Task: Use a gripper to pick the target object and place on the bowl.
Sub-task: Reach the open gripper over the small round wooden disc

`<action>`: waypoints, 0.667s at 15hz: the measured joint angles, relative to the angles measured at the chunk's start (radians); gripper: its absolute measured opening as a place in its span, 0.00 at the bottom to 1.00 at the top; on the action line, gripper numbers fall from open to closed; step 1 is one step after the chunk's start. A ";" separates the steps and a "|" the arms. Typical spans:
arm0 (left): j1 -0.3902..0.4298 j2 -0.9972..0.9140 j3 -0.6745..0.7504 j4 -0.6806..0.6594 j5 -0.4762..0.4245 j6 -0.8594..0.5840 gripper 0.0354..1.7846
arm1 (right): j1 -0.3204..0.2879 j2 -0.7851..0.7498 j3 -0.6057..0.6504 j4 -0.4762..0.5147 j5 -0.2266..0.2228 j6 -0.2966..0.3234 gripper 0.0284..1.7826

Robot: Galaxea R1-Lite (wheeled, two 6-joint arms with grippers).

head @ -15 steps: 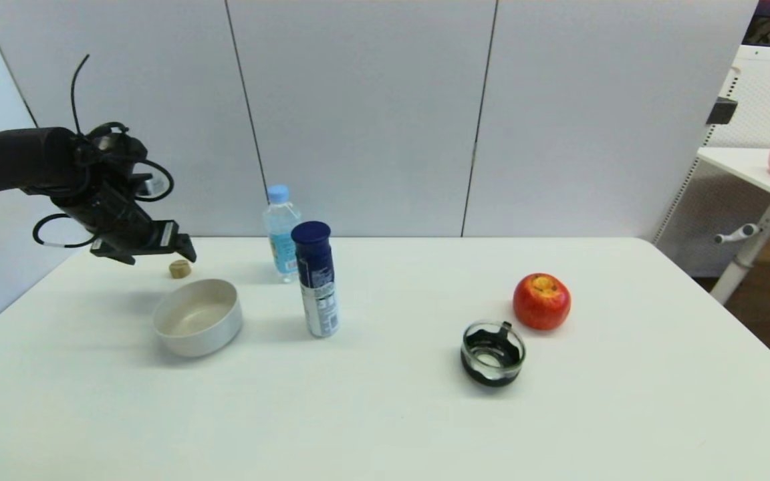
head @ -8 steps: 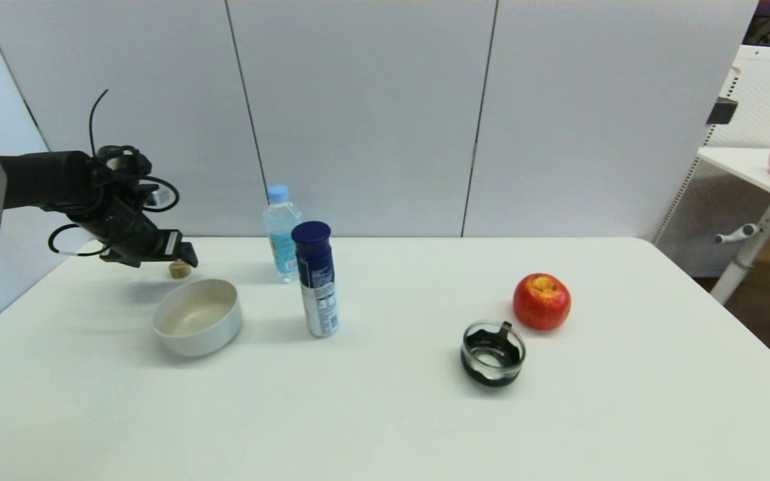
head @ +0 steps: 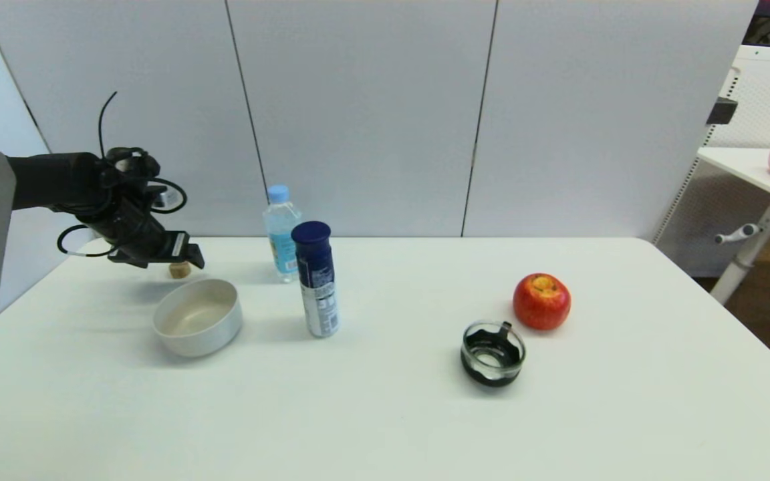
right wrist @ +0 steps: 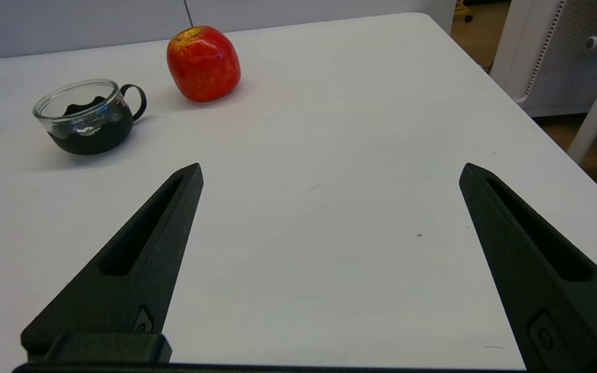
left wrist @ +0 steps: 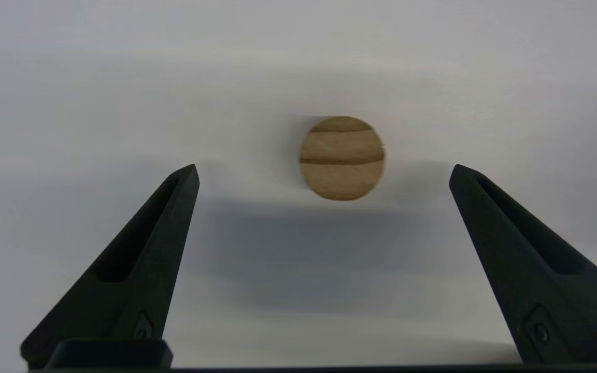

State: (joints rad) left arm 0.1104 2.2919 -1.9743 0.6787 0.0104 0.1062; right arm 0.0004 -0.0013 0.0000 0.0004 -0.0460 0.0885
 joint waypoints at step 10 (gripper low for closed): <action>-0.031 -0.001 0.000 -0.011 -0.001 0.003 0.96 | 0.000 0.000 0.000 0.000 0.000 0.000 0.96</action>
State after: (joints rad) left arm 0.0791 2.2913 -1.9743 0.6672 0.0096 0.1091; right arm 0.0004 -0.0013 0.0000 0.0000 -0.0460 0.0883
